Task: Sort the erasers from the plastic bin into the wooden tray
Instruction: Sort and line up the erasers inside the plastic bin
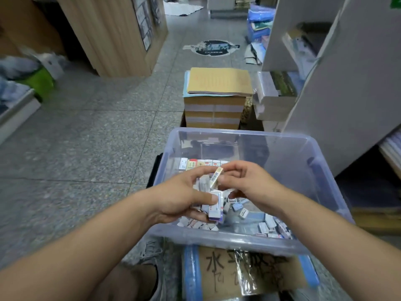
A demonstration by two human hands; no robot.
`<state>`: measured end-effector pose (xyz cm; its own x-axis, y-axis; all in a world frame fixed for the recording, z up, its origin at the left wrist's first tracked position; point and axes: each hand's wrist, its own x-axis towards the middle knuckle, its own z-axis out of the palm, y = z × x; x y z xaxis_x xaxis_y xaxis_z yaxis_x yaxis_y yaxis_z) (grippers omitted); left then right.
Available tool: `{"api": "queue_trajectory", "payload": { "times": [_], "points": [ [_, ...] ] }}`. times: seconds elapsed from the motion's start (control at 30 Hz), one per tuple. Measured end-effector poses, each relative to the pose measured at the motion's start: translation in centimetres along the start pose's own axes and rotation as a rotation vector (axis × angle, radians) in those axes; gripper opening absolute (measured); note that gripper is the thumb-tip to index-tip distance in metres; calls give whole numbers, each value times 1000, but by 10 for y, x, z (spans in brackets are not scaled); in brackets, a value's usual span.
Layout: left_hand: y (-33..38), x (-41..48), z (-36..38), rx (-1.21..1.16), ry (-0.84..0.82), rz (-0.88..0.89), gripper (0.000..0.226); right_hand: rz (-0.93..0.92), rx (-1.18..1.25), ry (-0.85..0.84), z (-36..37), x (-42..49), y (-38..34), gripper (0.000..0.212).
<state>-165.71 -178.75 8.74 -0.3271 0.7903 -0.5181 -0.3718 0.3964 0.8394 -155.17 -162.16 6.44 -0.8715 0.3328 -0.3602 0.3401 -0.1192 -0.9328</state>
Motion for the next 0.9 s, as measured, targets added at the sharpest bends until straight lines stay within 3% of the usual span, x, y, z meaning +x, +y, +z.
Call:
{"api": "queue_trajectory", "payload": {
  "times": [0.13,0.37,0.6,0.9],
  "points": [
    [3,-1,-18,-53,13,24,56,13,149,-5,14,18,-4,19],
    [10,0,-45,-121,85,13,37,14,335,156,35,57,-9,18],
    [30,-10,-79,-233,210,81,24,114,-213,333,40,119,18,23],
    [27,1,-102,-189,384,145,25,107,-472,415,63,170,33,24]
  ]
}}
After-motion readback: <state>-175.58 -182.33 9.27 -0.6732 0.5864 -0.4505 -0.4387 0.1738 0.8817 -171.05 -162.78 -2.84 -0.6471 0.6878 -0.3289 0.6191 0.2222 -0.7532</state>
